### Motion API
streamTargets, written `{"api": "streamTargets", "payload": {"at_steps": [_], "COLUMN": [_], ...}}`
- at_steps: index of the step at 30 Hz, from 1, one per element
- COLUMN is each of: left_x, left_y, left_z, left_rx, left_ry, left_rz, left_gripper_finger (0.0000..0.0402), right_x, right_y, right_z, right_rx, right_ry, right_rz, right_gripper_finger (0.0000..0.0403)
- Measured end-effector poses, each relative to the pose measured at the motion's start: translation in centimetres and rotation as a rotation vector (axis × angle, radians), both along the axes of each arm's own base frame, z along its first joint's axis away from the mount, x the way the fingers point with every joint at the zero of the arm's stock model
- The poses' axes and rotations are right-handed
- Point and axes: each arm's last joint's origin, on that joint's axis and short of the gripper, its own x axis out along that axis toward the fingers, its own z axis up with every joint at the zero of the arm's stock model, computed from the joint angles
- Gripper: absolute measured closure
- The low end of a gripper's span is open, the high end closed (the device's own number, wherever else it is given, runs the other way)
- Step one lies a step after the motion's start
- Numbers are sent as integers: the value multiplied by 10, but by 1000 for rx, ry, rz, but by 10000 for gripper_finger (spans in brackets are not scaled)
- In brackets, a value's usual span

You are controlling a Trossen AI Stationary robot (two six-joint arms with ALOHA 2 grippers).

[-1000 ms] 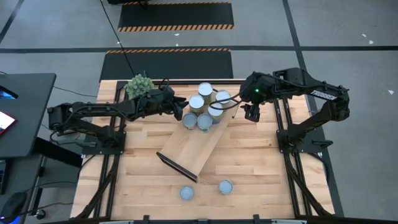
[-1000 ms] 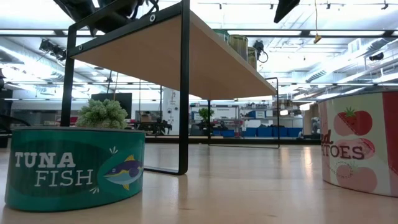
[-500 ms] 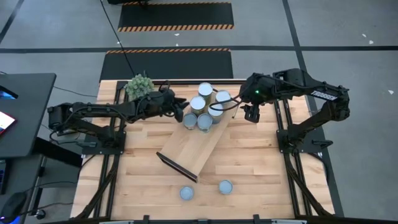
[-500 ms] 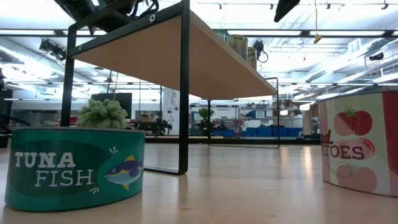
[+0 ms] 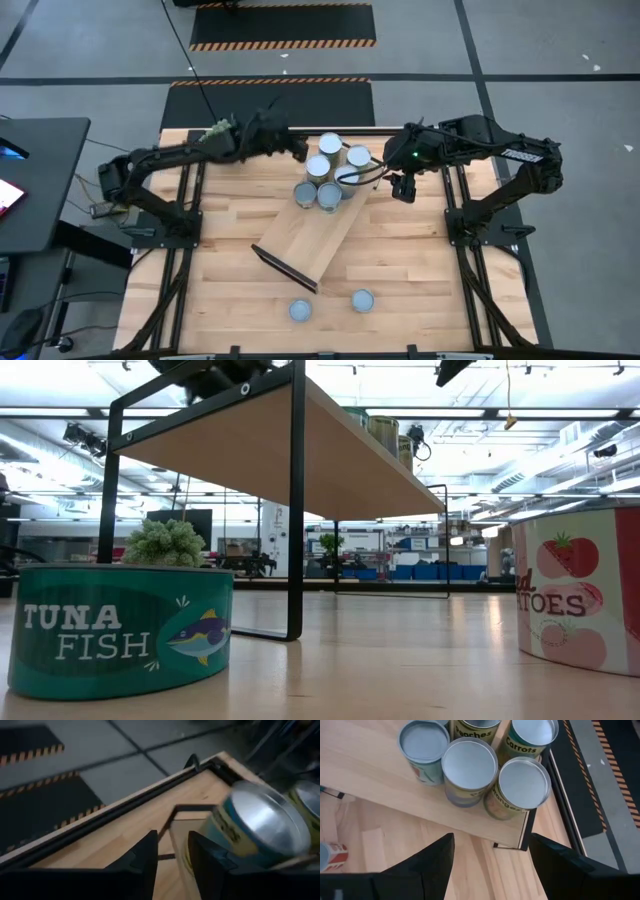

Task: Pick and place cans onto a shelf
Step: Adjust the cans on the shelf

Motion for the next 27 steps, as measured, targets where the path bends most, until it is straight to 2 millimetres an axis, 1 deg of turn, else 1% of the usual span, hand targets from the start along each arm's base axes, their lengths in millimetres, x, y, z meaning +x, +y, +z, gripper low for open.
{"api": "streamTargets", "payload": {"at_steps": [3,5,8,13,24,27], "left_x": [9,17,28,33,40,40], "left_y": [17,24,29,31,19,19], "left_z": [11,13,13,13,14,14], "left_rx": [-61,-100,-142,-174,-134,-130], "left_ry": [34,54,73,121,128,131], "left_rz": [-37,-81,-138,-178,-248,-244], "left_gripper_finger": [298,304,312,319,319,319], "right_x": [0,0,0,0,0,0], "right_y": [0,0,0,0,0,0], "right_z": [0,0,0,0,0,0], "right_rx": [0,1,1,1,-4,-4], "right_ry": [-1,-2,-4,-4,-4,-4], "right_rz": [-5,-6,-6,-6,2,3], "right_gripper_finger": [140,140,140,140,140,140]}}
